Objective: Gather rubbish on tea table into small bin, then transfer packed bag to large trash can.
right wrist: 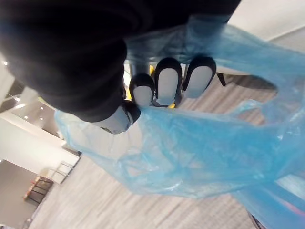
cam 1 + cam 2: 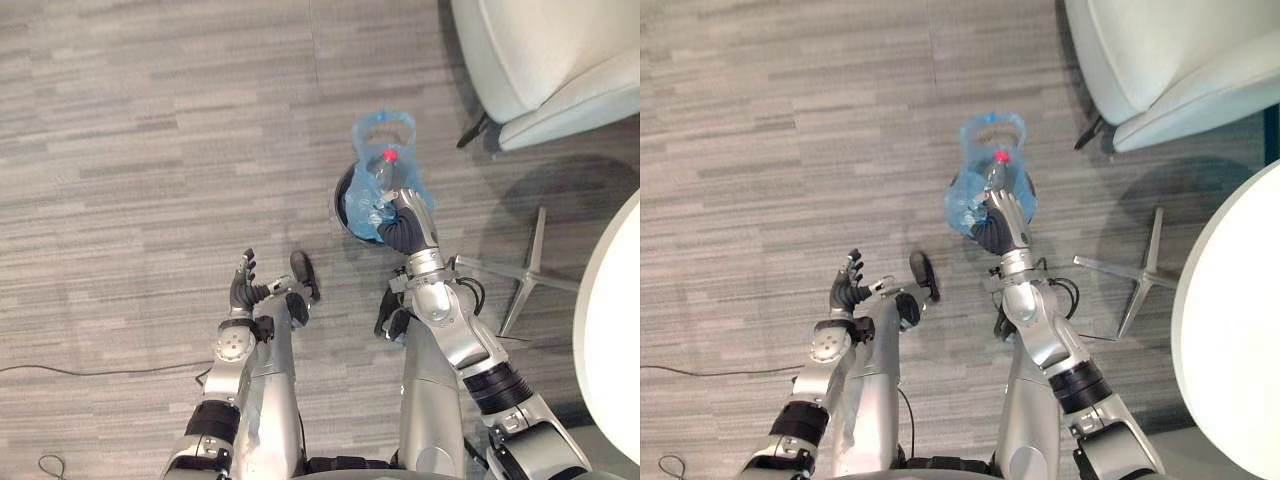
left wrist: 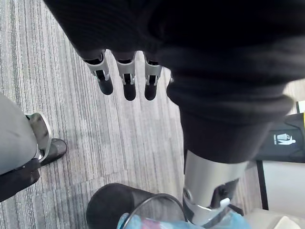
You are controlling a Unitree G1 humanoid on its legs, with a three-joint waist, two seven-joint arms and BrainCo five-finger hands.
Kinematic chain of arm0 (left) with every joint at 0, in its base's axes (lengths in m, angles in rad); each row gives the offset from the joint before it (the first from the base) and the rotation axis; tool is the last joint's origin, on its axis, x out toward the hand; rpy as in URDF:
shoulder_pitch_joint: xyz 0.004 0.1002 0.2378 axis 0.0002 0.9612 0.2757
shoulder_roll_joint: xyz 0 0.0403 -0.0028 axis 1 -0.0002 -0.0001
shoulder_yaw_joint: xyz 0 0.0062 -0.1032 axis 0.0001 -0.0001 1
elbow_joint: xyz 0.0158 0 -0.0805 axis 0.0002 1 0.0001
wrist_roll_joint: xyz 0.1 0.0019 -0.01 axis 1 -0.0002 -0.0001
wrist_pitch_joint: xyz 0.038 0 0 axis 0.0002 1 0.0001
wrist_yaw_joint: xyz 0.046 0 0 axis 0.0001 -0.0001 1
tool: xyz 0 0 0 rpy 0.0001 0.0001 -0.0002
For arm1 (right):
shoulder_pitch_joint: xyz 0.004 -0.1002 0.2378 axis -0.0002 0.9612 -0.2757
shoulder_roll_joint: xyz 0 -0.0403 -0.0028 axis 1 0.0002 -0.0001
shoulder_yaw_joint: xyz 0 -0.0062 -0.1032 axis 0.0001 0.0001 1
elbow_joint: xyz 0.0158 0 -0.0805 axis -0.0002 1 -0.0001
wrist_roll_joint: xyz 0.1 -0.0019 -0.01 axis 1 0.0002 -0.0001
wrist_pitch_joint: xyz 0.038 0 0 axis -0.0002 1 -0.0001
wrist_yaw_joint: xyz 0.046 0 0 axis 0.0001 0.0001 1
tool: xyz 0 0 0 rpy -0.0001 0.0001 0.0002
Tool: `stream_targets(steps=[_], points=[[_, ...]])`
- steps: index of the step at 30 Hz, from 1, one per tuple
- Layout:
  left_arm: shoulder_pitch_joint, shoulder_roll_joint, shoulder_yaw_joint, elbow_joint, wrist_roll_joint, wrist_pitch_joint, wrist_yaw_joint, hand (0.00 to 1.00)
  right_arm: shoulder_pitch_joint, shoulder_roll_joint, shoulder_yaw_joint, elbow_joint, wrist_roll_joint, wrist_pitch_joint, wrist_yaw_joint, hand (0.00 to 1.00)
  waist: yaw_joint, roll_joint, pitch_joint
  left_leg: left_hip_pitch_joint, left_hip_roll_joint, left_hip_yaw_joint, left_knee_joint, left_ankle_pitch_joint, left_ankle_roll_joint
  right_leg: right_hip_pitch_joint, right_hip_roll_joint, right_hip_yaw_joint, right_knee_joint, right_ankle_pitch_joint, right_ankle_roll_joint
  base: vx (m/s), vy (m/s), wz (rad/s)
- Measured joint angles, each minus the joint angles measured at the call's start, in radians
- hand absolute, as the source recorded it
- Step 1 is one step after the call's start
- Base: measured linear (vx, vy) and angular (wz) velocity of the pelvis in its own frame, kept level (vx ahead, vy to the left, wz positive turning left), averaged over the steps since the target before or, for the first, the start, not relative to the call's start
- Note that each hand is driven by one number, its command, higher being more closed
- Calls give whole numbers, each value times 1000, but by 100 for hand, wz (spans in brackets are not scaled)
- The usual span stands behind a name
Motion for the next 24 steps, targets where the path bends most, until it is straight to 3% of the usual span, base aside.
stream_targets(steps=[6, 13, 18, 24], points=[[99, 22, -75, 91, 12, 5, -22, 0, 124, -4, 17, 11, 76, -30, 56, 100, -7, -5, -110, 214, -52, -3, -212, 63, -18, 222, 19, -29, -224, 59, 21, 151, -83, 4], [150, 38, -110, 103, 40, 5, -44, 0, 185, -10, -49, 14, 147, -60, 113, 100, -29, -7, -157, 390, -83, -19, -378, 119, -31, 411, 48, -60, -402, 102, 25, 155, -47, 5], [247, 64, -125, -24, 41, 1, -66, 0, 252, -28, -79, -7, 265, -77, 180, 100, -30, -3, -245, 526, -107, -25, -549, 177, -54, 521, 67, -72, -524, 132, 22, 115, -49, -1], [314, 82, -128, -205, 40, -12, -108, 0, 274, -111, -101, -123, 390, -101, 256, 100, -34, 2, -280, 644, -123, -29, -663, 213, -67, 636, 89, -86, -623, 155, 21, 79, -10, 1]])
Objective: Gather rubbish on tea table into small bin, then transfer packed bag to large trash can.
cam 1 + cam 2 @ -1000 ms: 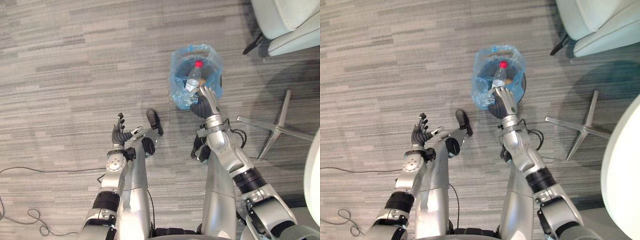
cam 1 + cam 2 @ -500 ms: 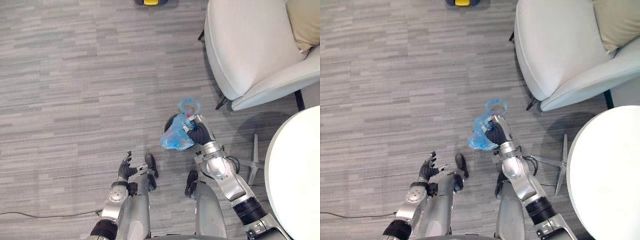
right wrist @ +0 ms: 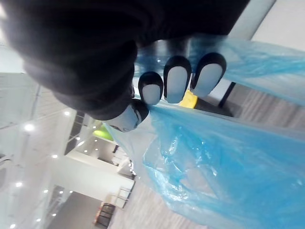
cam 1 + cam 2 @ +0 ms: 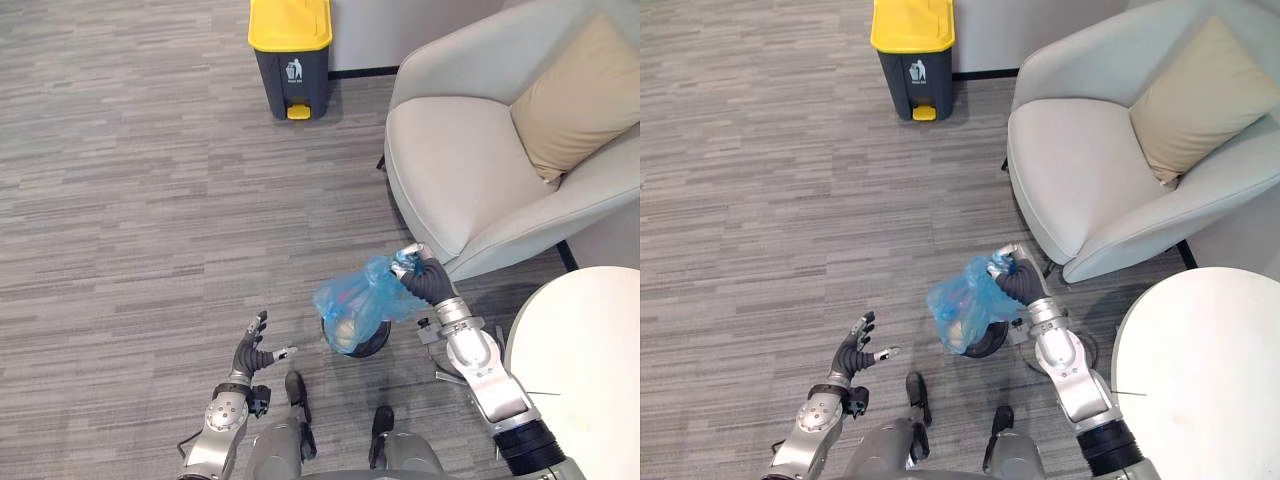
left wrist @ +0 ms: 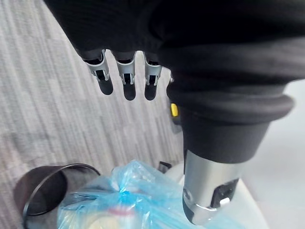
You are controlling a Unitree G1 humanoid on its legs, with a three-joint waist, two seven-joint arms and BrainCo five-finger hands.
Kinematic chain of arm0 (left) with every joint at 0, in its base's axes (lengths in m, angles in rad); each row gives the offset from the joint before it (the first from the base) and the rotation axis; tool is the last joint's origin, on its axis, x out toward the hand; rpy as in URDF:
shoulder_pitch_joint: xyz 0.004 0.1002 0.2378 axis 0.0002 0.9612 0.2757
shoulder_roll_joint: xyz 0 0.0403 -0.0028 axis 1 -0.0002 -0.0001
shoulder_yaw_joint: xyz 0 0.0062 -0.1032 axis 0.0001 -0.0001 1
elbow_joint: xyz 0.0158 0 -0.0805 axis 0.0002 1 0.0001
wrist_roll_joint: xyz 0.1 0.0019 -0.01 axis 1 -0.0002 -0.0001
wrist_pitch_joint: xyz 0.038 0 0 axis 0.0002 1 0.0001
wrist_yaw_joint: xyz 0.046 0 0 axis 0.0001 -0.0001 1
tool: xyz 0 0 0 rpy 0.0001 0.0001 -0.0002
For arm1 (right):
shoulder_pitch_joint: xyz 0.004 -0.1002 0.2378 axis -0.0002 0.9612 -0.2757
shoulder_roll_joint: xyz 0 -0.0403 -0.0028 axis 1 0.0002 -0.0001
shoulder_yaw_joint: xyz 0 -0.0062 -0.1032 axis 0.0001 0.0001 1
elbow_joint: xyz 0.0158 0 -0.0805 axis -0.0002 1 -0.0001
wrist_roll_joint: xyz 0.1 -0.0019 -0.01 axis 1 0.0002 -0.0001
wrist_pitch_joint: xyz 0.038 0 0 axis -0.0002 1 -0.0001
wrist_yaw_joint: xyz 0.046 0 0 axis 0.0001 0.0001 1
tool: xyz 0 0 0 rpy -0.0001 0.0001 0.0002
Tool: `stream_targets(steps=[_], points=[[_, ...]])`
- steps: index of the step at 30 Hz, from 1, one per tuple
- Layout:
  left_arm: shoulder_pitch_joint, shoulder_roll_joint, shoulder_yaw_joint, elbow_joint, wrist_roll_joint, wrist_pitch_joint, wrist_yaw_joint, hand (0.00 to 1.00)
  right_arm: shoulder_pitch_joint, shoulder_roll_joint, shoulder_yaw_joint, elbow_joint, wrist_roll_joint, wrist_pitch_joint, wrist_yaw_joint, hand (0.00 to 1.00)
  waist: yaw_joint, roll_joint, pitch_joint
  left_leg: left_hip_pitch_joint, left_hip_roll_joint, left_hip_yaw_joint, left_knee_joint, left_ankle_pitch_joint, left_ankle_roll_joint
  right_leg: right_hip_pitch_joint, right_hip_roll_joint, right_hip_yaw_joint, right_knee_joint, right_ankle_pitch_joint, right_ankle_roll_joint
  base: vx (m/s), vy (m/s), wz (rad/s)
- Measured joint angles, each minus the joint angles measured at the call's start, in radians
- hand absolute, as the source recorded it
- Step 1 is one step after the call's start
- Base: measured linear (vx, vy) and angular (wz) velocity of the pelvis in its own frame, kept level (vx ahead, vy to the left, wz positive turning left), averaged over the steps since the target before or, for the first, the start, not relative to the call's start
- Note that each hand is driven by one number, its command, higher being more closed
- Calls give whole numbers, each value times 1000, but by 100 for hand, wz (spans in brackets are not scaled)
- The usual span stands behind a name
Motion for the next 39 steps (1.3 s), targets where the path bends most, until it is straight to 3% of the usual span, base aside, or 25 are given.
stream_targets(steps=[9, 16, 23, 32, 39], points=[[22, 23, 3, -216, -4, -48, -24, 0, -20, -76, -18, -31, 160, -30, 91, 100, 1, 6, -63, 93, -12, -29, -53, 2, -2, 96, 8, 5, -58, 11, 0, 73, -2, -1], [-14, 71, -6, -294, -12, -70, -46, 0, -90, -159, -12, -31, 255, -35, 136, 100, -22, 16, -70, 123, -12, -27, -54, 1, -3, 120, 9, 26, -66, 22, 0, -30, 22, -7], [-131, 138, -107, -319, -23, -82, -68, 0, -151, -228, 39, -31, 303, -40, 158, 100, -26, 34, -106, 129, -13, -27, -55, 7, -6, 121, 9, 36, -72, 33, 3, -34, 30, -3], [-294, 174, -247, -319, -21, -91, -88, 0, -293, -233, 158, -31, 308, -51, 163, 100, -45, 40, -118, 129, -10, -28, -57, 21, -5, 118, 13, 52, -80, 56, 3, -28, 23, -4], [-316, 134, -334, -314, 10, -90, -88, 0, -323, -206, 224, -31, 335, -52, 176, 100, -45, 39, -120, 129, -9, -28, -63, 29, -3, 117, 14, 60, -90, 69, 7, -28, 23, -3]])
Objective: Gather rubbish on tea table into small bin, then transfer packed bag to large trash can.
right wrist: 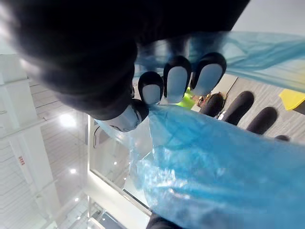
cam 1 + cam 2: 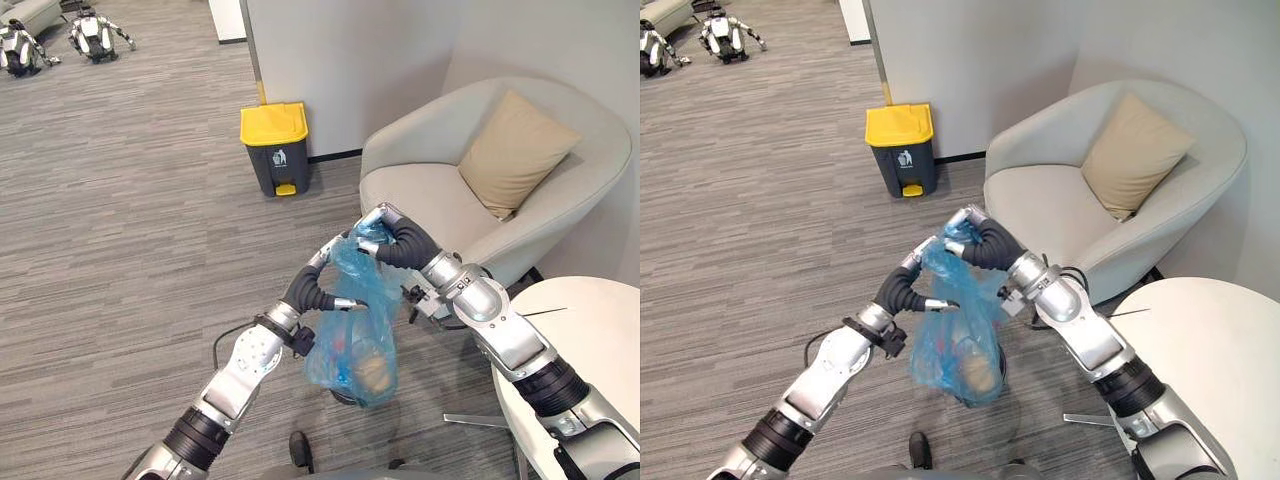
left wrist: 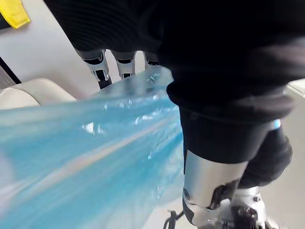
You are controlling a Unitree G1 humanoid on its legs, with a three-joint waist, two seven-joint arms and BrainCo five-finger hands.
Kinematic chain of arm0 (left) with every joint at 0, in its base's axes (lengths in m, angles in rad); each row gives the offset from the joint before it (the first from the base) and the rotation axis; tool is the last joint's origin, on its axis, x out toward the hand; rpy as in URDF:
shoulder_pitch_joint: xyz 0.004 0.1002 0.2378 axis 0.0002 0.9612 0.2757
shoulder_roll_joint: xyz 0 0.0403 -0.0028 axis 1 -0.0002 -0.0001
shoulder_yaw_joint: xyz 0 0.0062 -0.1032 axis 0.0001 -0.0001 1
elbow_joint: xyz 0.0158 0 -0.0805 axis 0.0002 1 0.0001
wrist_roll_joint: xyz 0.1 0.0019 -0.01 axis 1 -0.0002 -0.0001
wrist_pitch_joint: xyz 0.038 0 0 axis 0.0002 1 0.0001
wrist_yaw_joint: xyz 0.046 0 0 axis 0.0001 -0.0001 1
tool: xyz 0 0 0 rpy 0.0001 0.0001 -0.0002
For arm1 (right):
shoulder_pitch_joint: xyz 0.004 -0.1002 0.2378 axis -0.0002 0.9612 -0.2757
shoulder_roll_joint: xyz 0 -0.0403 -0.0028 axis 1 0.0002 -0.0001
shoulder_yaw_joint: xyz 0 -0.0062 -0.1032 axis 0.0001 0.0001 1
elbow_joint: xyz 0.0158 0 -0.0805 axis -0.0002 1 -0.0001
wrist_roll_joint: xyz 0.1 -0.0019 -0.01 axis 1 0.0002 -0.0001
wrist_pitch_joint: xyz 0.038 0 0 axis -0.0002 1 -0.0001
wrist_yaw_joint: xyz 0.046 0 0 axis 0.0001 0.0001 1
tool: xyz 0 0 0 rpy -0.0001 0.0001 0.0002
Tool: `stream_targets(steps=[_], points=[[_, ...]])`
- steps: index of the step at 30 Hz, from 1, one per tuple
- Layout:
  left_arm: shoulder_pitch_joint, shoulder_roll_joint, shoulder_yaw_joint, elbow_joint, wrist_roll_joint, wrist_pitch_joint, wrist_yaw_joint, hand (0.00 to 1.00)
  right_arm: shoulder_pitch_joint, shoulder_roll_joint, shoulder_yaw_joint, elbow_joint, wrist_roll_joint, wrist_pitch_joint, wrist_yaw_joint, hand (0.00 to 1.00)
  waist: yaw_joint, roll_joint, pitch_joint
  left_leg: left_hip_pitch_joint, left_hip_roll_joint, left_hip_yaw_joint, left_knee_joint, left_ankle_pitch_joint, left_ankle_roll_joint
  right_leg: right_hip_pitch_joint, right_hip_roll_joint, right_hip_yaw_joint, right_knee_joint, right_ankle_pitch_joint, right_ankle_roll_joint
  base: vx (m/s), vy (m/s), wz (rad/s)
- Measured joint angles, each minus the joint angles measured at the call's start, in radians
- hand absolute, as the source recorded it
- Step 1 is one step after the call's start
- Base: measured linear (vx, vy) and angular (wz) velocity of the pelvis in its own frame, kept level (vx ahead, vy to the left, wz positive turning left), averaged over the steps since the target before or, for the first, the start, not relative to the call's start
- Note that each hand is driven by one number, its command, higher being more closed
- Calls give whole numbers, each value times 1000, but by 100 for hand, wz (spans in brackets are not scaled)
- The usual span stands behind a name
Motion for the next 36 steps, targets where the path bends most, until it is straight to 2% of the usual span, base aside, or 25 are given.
stream_targets(steps=[7, 12, 18, 23, 31, 32, 36], points=[[0, -65, 0, 65, 128, 2, 12, 0, -50, 81, 20, -3, 8, 0, 0, 100, 5, -5, -8, -1, 11, 1, 0, 6, -5, 1, 11, 11, -16, 16, -7, -12, 4, -3], [11, -98, 17, 104, 186, 10, 48, 0, -50, 121, 26, -33, 13, 1, 1, 100, 25, -9, -20, -2, 13, 0, -1, 7, -6, 0, 13, 12, -16, 15, -8, 0, 0, 0], [83, -114, 62, 181, 216, 12, 70, 0, -50, 157, 31, -78, 18, -1, 1, 100, 29, -18, -26, -3, 13, -1, -1, 7, -6, 0, 14, 12, -17, 17, -5, 17, 0, 0], [135, -122, 63, 222, 228, 15, 76, 0, -50, 167, 57, -77, 13, -1, 0, 100, 52, -19, -26, -3, 13, -4, -1, 7, -6, 0, 14, 9, -16, 17, -5, 3, 1, 1], [170, -135, 97, 261, 227, 21, 87, 0, -60, 220, 76, -30, 6, 0, -2, 100, 54, -21, -27, -7, 13, -17, -1, 12, -5, 2, 14, -3, -12, 17, -5, 6, 3, 4], [170, -135, 95, 268, 227, 21, 86, 100, -61, 225, 83, -29, 6, 0, -2, 100, 54, -21, -28, -7, 13, -18, -1, 12, -5, 2, 14, -3, -12, 17, -5, 0, 0, 0], [171, -138, 66, 288, 225, 21, 67, 100, -63, 252, 136, -28, 9, 5, -2, 100, 54, -28, -32, -7, 13, -19, -1, 12, -5, 2, 14, -3, -11, 17, -5, 0, 0, 0]])
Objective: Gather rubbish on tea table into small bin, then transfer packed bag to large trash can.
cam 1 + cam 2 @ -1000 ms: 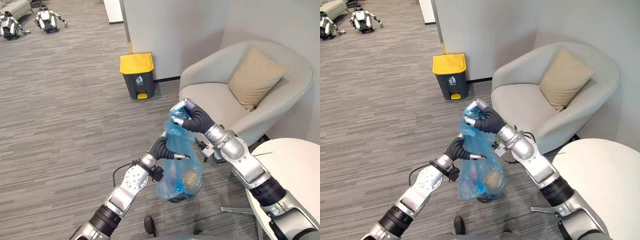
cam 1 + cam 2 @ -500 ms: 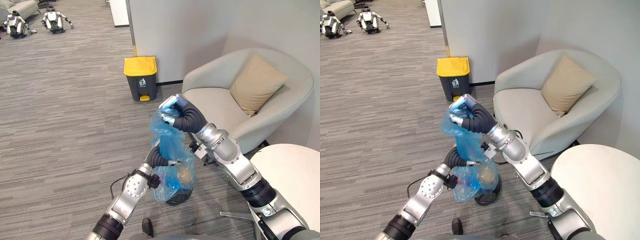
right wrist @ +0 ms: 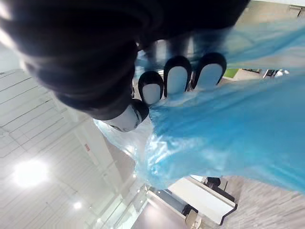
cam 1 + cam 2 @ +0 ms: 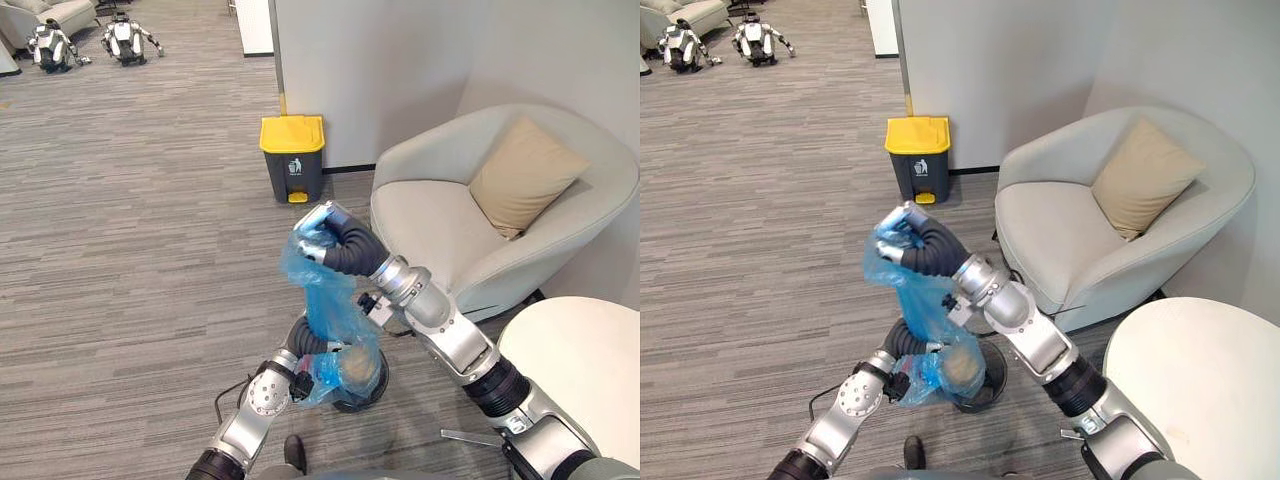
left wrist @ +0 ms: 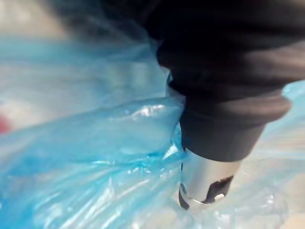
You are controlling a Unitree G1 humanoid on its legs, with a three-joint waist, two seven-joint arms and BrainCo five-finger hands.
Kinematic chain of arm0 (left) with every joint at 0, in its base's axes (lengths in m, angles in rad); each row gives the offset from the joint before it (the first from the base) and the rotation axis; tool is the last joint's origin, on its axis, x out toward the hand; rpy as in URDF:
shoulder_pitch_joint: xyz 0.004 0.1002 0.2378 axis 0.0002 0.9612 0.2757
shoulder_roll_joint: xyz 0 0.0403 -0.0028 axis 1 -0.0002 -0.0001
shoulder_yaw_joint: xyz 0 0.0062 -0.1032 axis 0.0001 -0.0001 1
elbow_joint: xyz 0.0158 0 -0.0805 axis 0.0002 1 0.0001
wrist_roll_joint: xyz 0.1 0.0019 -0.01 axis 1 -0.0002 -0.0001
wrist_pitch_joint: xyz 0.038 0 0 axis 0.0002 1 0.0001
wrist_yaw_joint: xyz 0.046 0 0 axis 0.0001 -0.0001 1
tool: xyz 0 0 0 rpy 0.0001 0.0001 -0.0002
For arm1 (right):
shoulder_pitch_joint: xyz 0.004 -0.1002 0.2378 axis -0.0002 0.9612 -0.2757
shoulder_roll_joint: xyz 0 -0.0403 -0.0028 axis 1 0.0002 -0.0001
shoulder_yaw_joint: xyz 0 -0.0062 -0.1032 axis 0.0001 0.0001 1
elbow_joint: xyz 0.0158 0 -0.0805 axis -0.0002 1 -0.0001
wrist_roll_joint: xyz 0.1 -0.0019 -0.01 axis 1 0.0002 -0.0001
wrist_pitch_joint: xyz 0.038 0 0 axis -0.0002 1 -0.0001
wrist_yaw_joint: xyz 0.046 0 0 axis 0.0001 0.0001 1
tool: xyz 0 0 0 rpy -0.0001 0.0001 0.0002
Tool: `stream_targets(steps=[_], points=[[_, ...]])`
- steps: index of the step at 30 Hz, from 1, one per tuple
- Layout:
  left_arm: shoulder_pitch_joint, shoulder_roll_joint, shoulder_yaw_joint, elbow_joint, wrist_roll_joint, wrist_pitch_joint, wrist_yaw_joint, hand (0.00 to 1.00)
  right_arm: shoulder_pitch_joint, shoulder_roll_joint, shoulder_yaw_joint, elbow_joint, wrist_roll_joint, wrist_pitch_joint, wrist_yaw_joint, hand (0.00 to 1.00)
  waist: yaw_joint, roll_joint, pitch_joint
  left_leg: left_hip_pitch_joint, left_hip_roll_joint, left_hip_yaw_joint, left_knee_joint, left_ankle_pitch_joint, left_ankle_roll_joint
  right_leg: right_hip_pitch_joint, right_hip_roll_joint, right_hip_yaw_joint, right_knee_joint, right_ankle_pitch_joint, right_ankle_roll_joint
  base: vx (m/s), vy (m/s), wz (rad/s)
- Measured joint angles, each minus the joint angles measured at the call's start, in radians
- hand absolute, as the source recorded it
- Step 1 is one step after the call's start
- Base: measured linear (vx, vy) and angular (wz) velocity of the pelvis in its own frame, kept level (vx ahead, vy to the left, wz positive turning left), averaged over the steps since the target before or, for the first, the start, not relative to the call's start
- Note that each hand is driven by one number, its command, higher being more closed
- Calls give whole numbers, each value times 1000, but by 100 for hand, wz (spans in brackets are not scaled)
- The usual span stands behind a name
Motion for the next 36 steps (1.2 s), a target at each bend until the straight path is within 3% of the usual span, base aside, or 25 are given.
stream_targets(steps=[6, 8, 14, 26, 31, 32, 36], points=[[-40, -9, -72, 6, -2, 8, 4, 100, -3, 68, 103, 3, 37, 10, 2, 100, 2, -5, -3, 0, 6, -1, 0, -2, -3, 0, 0, 0, 0, 0, 0, 0, 0, 0], [-149, -45, -106, 108, -4, 13, 14, 100, -4, 97, 153, 31, 43, 21, 4, 100, 1, -8, -5, -4, 12, -4, 0, -5, -6, 0, 3, 0, -5, 1, -6, 0, 0, 0], [-237, -59, -106, 156, -37, 43, 52, 100, -14, 108, 164, 50, 128, 31, 3, 100, -4, -10, -7, -5, 27, -5, 0, -2, -10, 2, 17, 4, -18, 14, -15, 5, -6, -4], [-237, -45, -92, 151, -52, 46, 73, 100, -15, 124, 168, 50, 121, 31, 23, 100, -3, -10, -7, -2, 46, -9, 1, 0, -20, 18, 38, 0, -40, 19, -22, 29, -19, 0], [-215, -46, -81, 110, -51, 47, 71, 100, -9, 121, 164, 51, 51, 21, 25, 100, -4, -10, -7, -1, 40, -8, 1, 3, -17, 18, 38, 1, -39, 19, -22, 6, 0, 0], [-195, -47, -68, 79, -50, 47, 72, 100, -4, 120, 162, 54, 21, 16, 24, 0, -6, -10, -7, 1, 37, -8, 1, 3, -16, 19, 38, 1, -38, 18, -22, 0, 0, 0], [-153, -49, -7, 3, -49, 46, 73, 100, 45, 104, 136, 77, -61, 7, 22, 0, -4, -9, -7, 12, 31, -8, 0, 3, -16, 26, 36, 1, -31, 12, -20, 2, 4, 1]])
